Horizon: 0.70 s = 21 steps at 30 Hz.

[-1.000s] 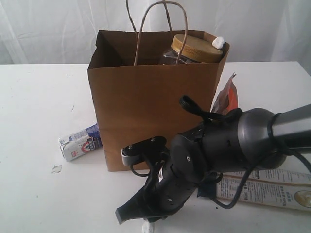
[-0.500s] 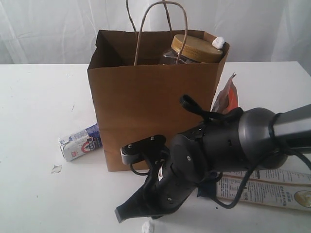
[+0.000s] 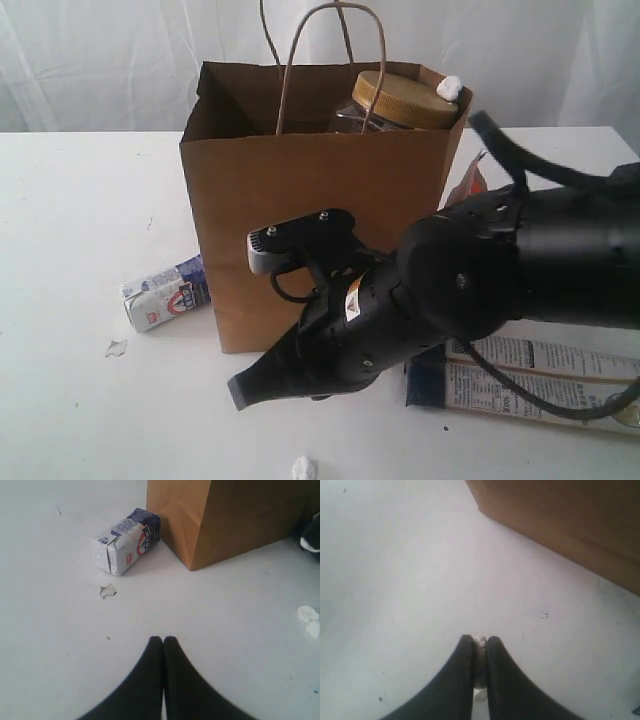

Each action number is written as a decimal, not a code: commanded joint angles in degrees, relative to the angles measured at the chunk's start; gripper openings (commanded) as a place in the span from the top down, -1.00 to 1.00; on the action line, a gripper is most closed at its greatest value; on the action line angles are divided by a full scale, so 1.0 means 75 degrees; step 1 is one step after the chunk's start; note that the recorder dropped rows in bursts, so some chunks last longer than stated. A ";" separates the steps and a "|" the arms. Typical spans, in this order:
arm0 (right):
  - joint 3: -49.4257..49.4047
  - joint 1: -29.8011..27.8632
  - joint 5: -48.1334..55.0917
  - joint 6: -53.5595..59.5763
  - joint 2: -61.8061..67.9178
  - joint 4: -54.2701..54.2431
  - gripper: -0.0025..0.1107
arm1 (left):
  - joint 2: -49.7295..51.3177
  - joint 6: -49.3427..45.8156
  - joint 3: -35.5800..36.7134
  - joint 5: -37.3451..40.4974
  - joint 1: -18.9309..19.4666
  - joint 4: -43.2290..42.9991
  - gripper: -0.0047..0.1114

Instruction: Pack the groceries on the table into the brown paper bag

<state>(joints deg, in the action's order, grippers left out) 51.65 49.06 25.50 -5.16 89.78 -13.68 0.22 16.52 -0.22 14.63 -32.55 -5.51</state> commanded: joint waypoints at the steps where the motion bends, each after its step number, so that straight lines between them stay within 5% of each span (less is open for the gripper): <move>1: -0.0007 -0.0061 0.0155 -0.0014 -0.0530 0.0277 0.96 | -0.0030 -0.0004 0.0030 -0.0001 -0.0023 0.0040 0.92; 21: 0.1275 -0.0080 0.1317 0.0481 -0.3328 0.1685 0.96 | -0.0030 -0.0004 0.0030 -0.0001 -0.0023 0.0040 0.92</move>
<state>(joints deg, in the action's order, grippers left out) 59.12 48.94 33.60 -3.25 66.86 -1.82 0.22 16.52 -0.22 14.63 -32.55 -5.51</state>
